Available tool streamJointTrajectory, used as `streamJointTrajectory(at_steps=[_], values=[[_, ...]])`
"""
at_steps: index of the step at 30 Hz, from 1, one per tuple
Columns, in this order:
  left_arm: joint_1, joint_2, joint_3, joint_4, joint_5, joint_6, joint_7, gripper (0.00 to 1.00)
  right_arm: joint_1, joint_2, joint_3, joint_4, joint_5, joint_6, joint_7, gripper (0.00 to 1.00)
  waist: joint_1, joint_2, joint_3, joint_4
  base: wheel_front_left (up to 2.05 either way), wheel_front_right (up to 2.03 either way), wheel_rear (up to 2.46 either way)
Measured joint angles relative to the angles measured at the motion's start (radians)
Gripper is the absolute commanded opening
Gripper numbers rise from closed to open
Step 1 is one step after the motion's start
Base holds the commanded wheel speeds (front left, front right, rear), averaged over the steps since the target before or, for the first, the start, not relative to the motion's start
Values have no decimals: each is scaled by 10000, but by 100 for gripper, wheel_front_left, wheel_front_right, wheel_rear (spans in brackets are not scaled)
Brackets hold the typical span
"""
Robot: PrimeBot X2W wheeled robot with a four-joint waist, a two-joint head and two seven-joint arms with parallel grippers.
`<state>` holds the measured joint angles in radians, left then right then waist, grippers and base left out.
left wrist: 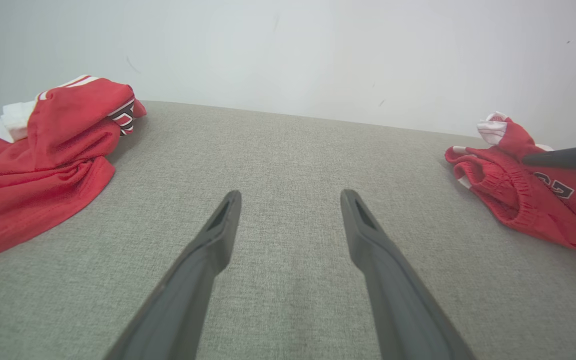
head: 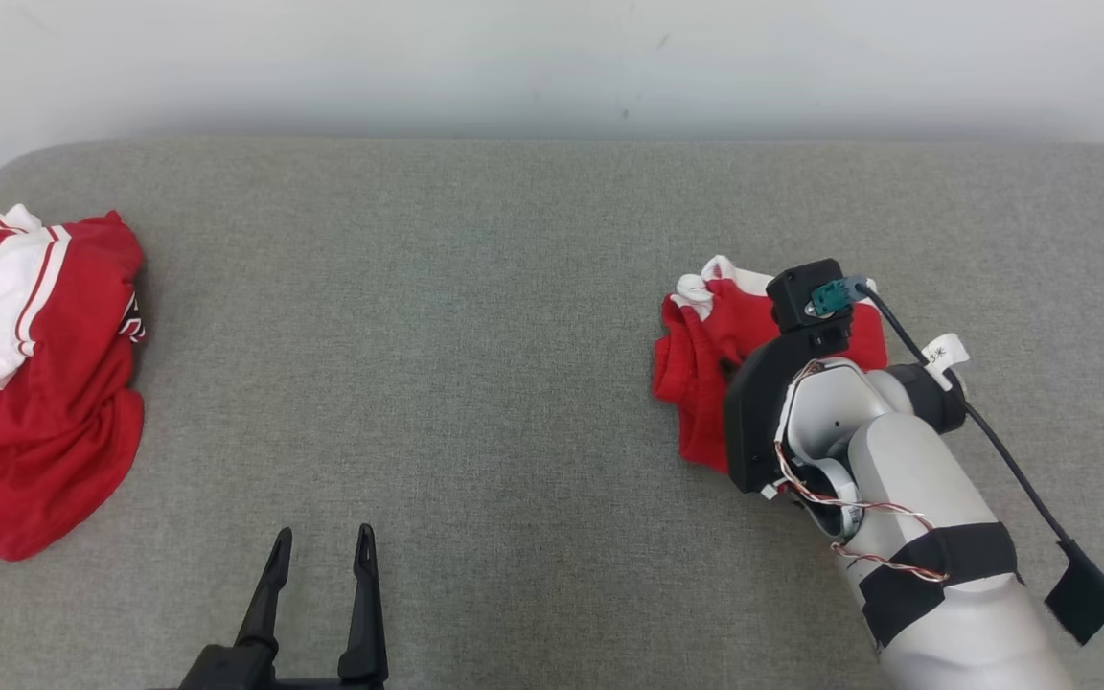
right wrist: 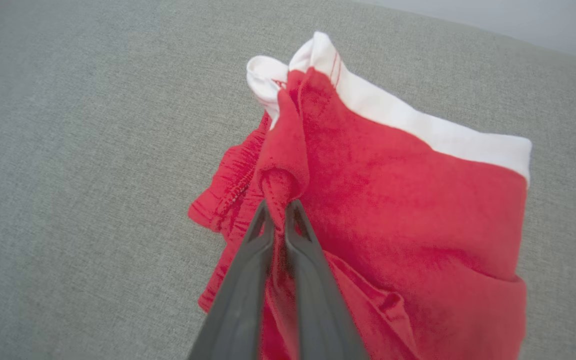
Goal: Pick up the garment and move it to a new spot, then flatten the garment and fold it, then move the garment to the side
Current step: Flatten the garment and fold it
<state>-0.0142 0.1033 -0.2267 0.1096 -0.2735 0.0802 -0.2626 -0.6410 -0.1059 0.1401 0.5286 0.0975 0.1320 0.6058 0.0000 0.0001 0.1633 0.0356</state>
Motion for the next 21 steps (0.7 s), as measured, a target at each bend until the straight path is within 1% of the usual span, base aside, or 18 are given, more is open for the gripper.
streamJointTrajectory(at_steps=[1, 5, 8, 10, 13, 16, 17, 21], values=[[12, -12, 4, 13, 8, -2, 0, 100, 7, 44, 63, 54, 100, 0, -81, 100, 0, 0, -20, 6, 0, 0, 0], [135, -59, 52, 65, 23, -12, 0, 100, 90, 263, -12, 12, 941, 2, -499, 100, 0, 0, -148, -9, 0, 0, 0], [190, -94, 90, 86, 44, -65, 0, 100, 127, 349, -230, -385, 1590, 0, -905, 100, 0, 0, -260, -61, 0, 0, 0], [251, -109, 92, 90, 86, -96, 0, 100, 171, 278, -416, -771, 1701, 2, -1252, 100, 0, -1, -333, -112, 0, 0, 0], [307, -142, 111, 86, 98, -102, 0, 100, 454, -180, -951, -1158, 1611, 2, -1662, 100, -1, -1, -426, -186, 0, 0, 0], [339, -169, 113, 58, 186, -121, 0, 100, 1113, -683, -1639, -1296, 1156, 0, -2079, 100, 0, -1, -485, -247, 0, 0, 0], [350, -174, 111, 56, 190, -188, 0, 100, 1352, -825, -1847, -1298, 911, 0, -2222, 100, 0, -1, -496, -259, 0, 0, 0], [359, -207, 107, 56, 236, -201, 0, 100, 2222, -888, -2510, -1277, 313, 0, -2986, 100, 0, -1, -525, -278, 0, 0, 0]])
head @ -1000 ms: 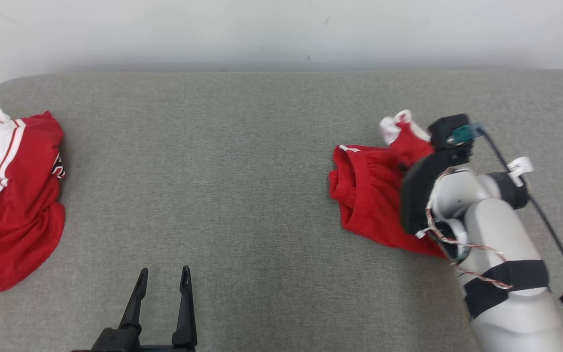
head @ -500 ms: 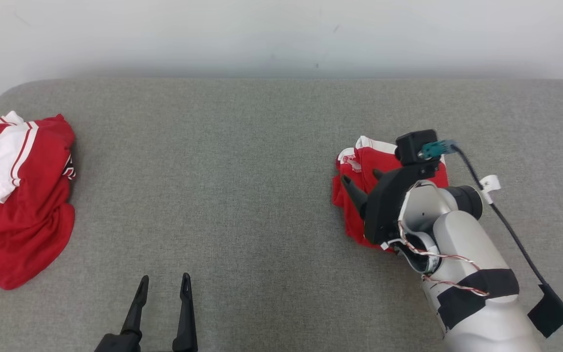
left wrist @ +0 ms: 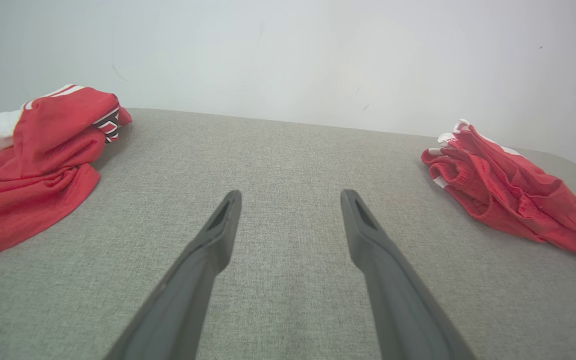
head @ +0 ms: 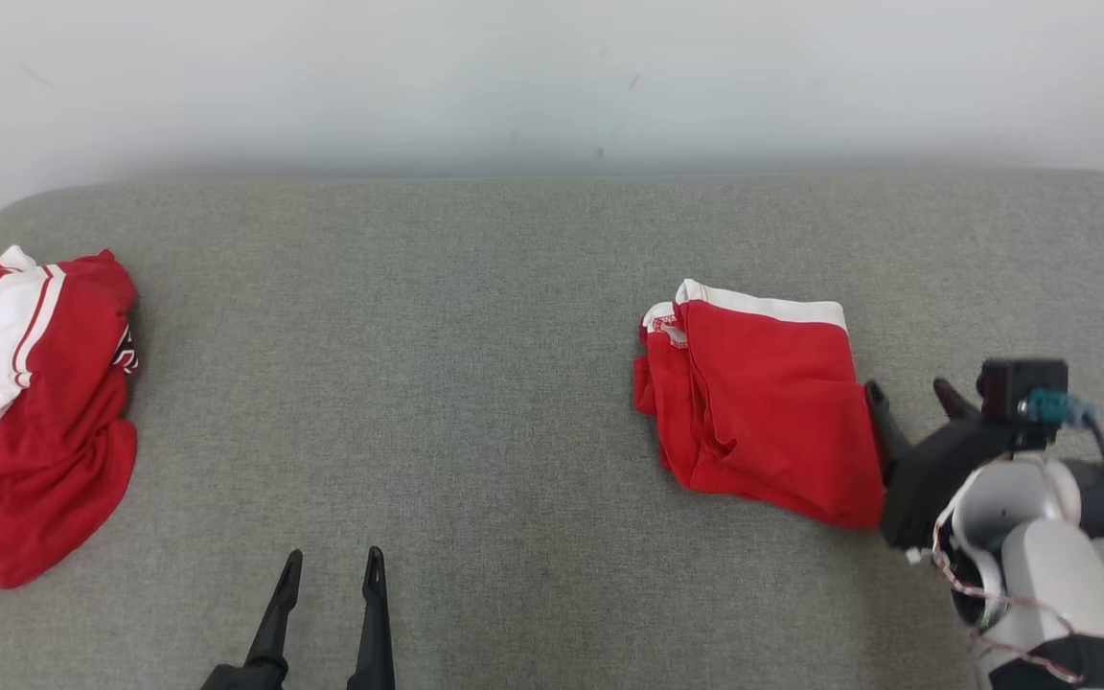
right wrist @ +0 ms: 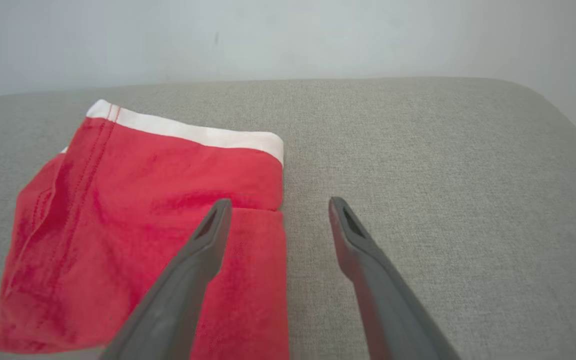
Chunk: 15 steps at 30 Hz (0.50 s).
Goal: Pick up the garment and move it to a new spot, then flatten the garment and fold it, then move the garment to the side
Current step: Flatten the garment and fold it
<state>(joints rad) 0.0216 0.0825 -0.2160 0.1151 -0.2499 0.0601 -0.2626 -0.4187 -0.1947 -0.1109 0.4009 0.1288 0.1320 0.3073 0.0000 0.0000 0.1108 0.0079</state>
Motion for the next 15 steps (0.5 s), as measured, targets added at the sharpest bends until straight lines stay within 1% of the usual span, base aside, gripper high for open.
streamJointTrajectory(at_steps=[1, 2, 3, 4, 9, 12, 15], values=[[8, -8, 2, 4, 6, -33, 0, 100, 198, 46, -65, 17, -163, 0, -211, 100, 0, 0, -8, -1, 0, 0, 0], [30, -15, 10, 8, 10, -73, 0, 100, 470, 176, -96, 132, -391, 0, -635, 45, -1, 0, 2, -14, 0, 0, 0], [34, -21, 19, 8, 10, -77, 0, 100, 550, 257, -61, 198, -522, 0, -846, 9, -1, 0, 20, -25, 0, 0, 0], [34, -23, 33, 8, 15, -81, 0, 100, 608, 351, 8, 259, -644, 0, -1072, 0, 0, 0, 39, -37, 0, 0, 0], [-39, -29, 67, 10, 56, -159, 0, 100, 518, 892, 449, 849, -1160, 0, -1929, 0, 0, 0, 220, -46, 0, 0, 0], [-145, -27, 100, 25, 92, -165, 0, 100, 329, 1097, 949, 1363, -1444, 0, -2167, 0, 0, 0, 295, 17, 0, 0, 0], [-184, -33, 151, 40, 96, -163, 0, 100, 160, 1289, 1620, 1881, -1442, 0, -2303, 0, 0, 0, 334, 101, 0, 0, 0]])
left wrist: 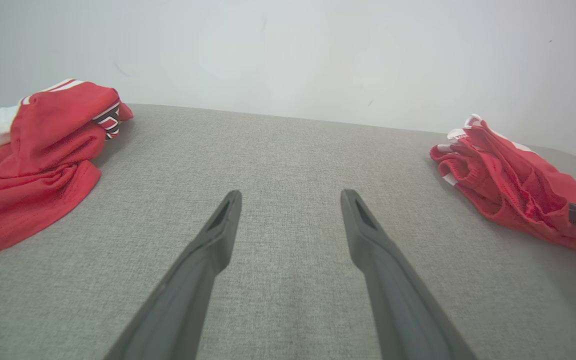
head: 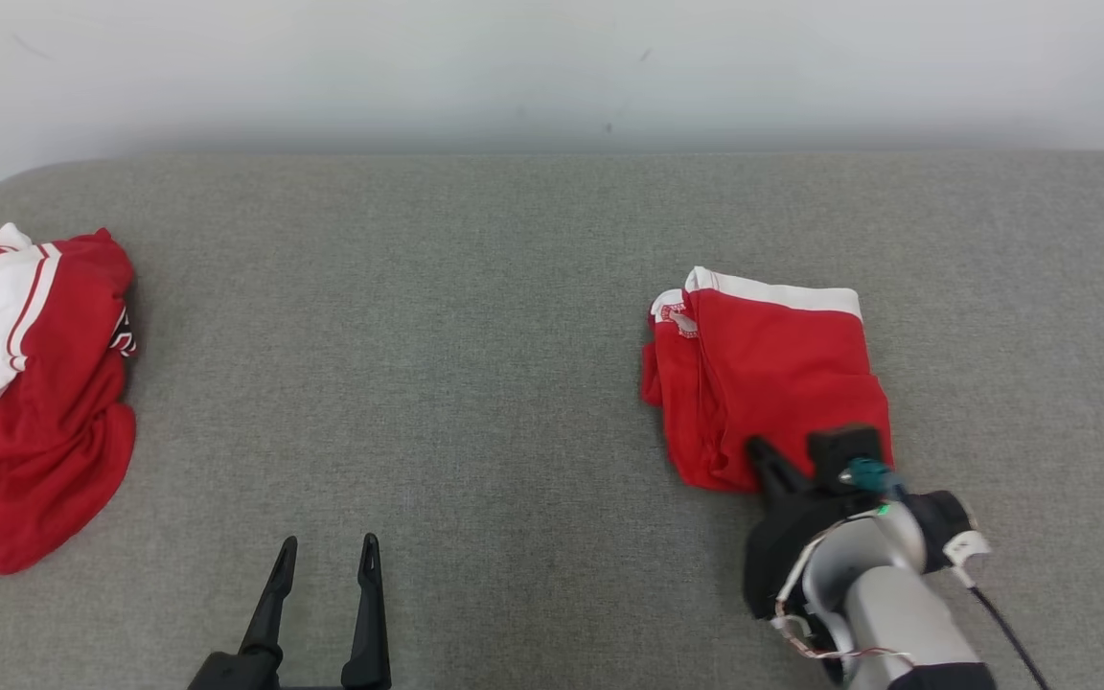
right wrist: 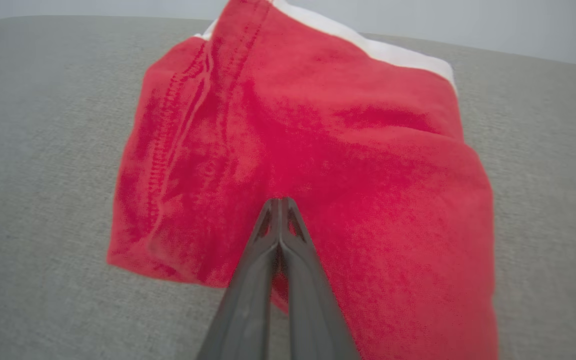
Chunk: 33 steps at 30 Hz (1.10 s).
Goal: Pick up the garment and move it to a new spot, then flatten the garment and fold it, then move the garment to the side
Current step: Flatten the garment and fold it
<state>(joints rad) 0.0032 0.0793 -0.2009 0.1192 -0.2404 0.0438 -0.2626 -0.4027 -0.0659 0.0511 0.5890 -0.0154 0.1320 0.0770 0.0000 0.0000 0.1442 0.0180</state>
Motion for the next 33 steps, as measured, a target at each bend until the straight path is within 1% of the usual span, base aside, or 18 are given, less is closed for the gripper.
streamJointTrajectory(at_steps=[3, 5, 8, 10, 11, 12, 13, 14, 16, 18, 22, 25, 28, 33], values=[[-5, -13, 17, 36, 0, -2, 0, 100, -92, 102, 779, 399, 174, 0, -173, 0, 0, 0, -19, 90, 0, 0, 0], [-4, -29, 54, 40, -2, 0, 0, 100, -94, 119, 1436, 577, 487, 0, -226, 0, 0, 0, -63, 127, 0, 0, 0], [14, -65, 94, 73, -4, 0, 0, 100, -23, 117, 2550, 474, 1634, 0, -293, 0, 0, 0, -168, 156, 0, 0, 0], [65, -77, 136, 63, -8, 6, 0, 100, 113, 148, 3033, 77, 2380, 0, -368, 0, 0, 0, -269, 158, 0, 0, 0], [65, -77, 136, 63, -8, 6, 0, 100, 113, 148, 3033, 77, 2380, 0, -368, 24, 0, 0, -269, 158, 0, 0, 0], [108, -84, 167, 56, -13, 17, 0, 100, 191, 155, 3200, -148, 2614, 0, -416, 84, 0, 0, -325, 153, 0, 0, 0], [151, -88, 194, 52, -19, 35, 0, 100, 300, 155, 3281, -426, 2824, 0, -441, 84, 0, 0, -386, 142, 0, 0, 0], [200, -98, 221, 42, -19, 59, 0, 100, 458, 153, 3289, -709, 3064, 0, -518, 100, 0, 0, -455, 128, 0, 0, 0], [304, -113, 288, 6, -21, 82, 0, 100, 852, 148, 3177, -1294, 3388, 0, -604, 100, 0, 0, -599, 85, 0, 0, 0], [436, -128, 395, -90, -19, 100, 0, 100, 1314, 151, 2855, -1939, 3415, 0, -702, 100, 0, 0, -756, 22, 0, 0, 0], [721, -165, 554, -332, 33, 174, 0, 100, 2545, 146, 1822, -3218, 3344, 0, -846, 100, -1, 0, -1069, -176, 0, 0, 0], [889, -188, 715, -474, 90, 188, 0, 100, 3446, 142, 1103, -4103, 3338, 0, -1183, 100, -2, -1, -1267, -377, 0, 0, 0], [941, -211, 851, -577, 138, 205, 0, 100, 4117, 146, 378, -4562, 3154, 0, -1432, 100, -1, -1, -1386, -618, 0, 0, 0], [984, -245, 1032, -529, 207, 165, 0, 100, 4863, 140, -692, -4938, 3030, 0, -1745, 100, -2, -1, -1560, -899, 0, 0, 0]])
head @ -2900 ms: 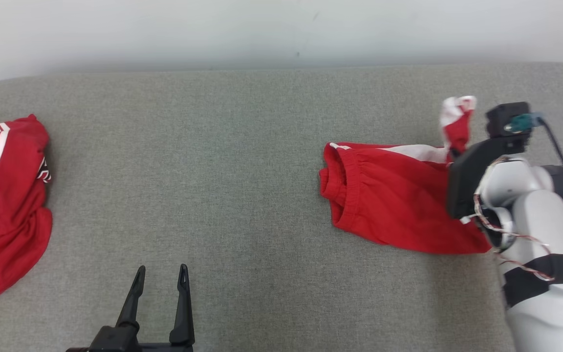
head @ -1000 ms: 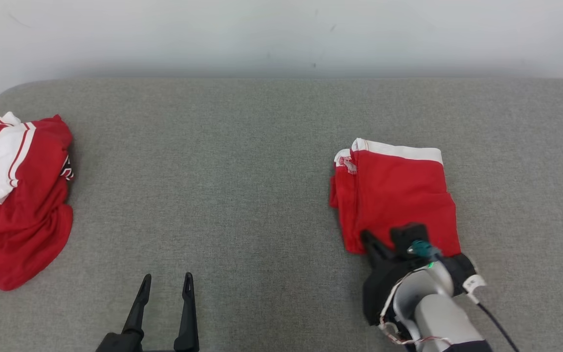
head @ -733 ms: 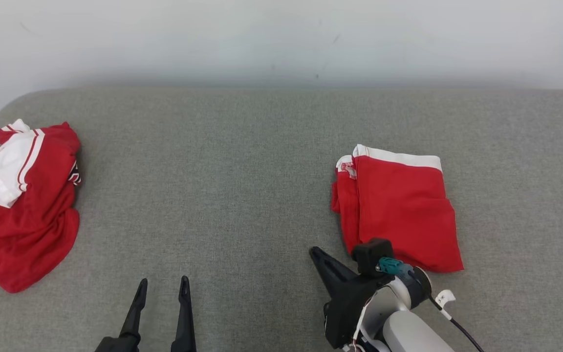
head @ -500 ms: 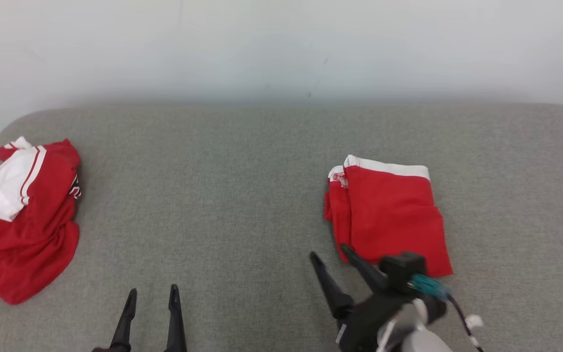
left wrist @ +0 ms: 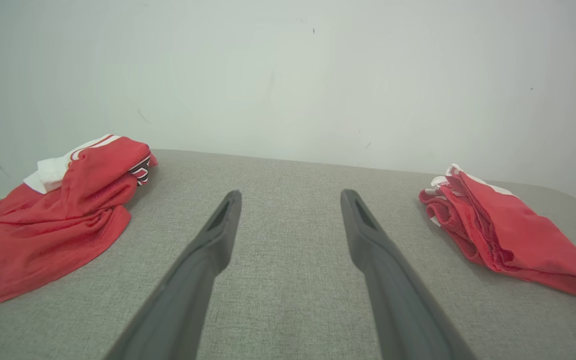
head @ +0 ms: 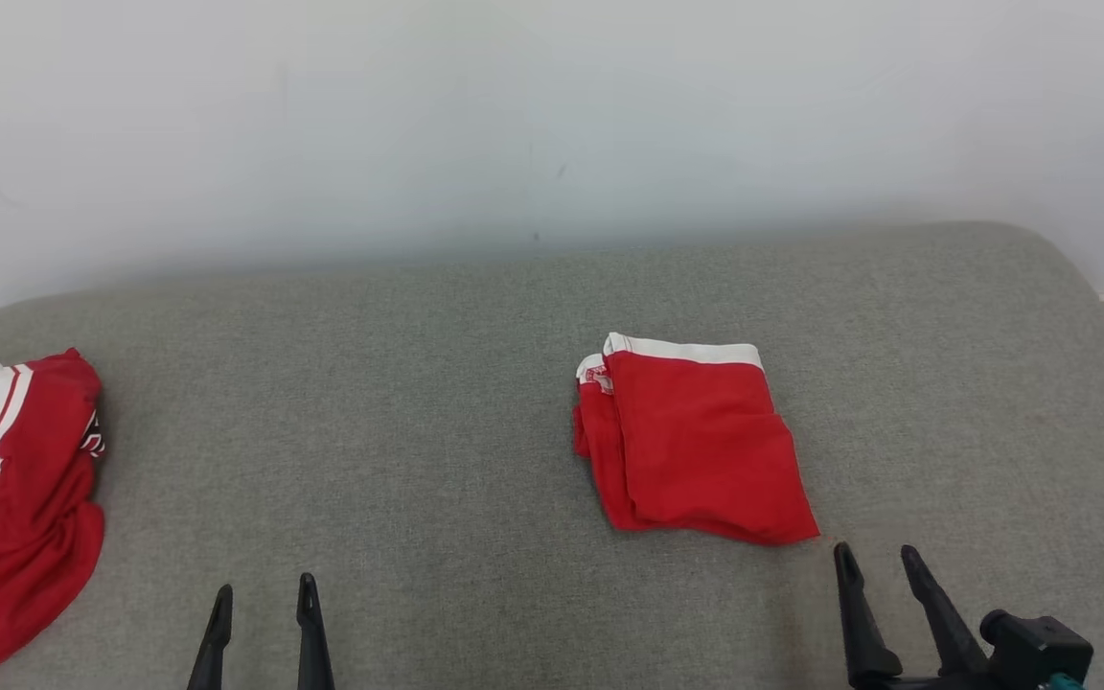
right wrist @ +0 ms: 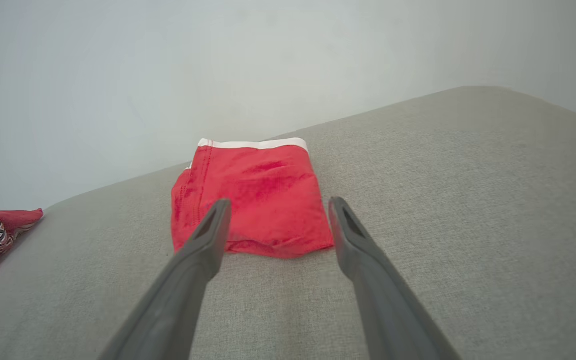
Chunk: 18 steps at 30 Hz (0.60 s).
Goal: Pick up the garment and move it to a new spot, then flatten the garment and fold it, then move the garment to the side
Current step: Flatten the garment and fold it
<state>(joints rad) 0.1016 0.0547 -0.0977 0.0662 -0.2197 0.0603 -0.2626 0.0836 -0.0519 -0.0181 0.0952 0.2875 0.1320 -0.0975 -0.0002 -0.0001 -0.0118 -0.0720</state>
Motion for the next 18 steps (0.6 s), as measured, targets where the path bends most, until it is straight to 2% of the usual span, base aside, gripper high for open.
streamJointTrajectory(at_steps=[7, 18], values=[[74, -23, 337, 245, 46, -221, 0, 100, 134, 8, -523, 46, -817, 0, -190, 100, 1, 0, -98, -179, 0, 0, 0], [559, -33, 1026, 815, 291, -543, 0, 100, -287, 4, -332, 800, -1225, 0, -441, 100, 1, 0, -344, -20, 0, 0, 0]])
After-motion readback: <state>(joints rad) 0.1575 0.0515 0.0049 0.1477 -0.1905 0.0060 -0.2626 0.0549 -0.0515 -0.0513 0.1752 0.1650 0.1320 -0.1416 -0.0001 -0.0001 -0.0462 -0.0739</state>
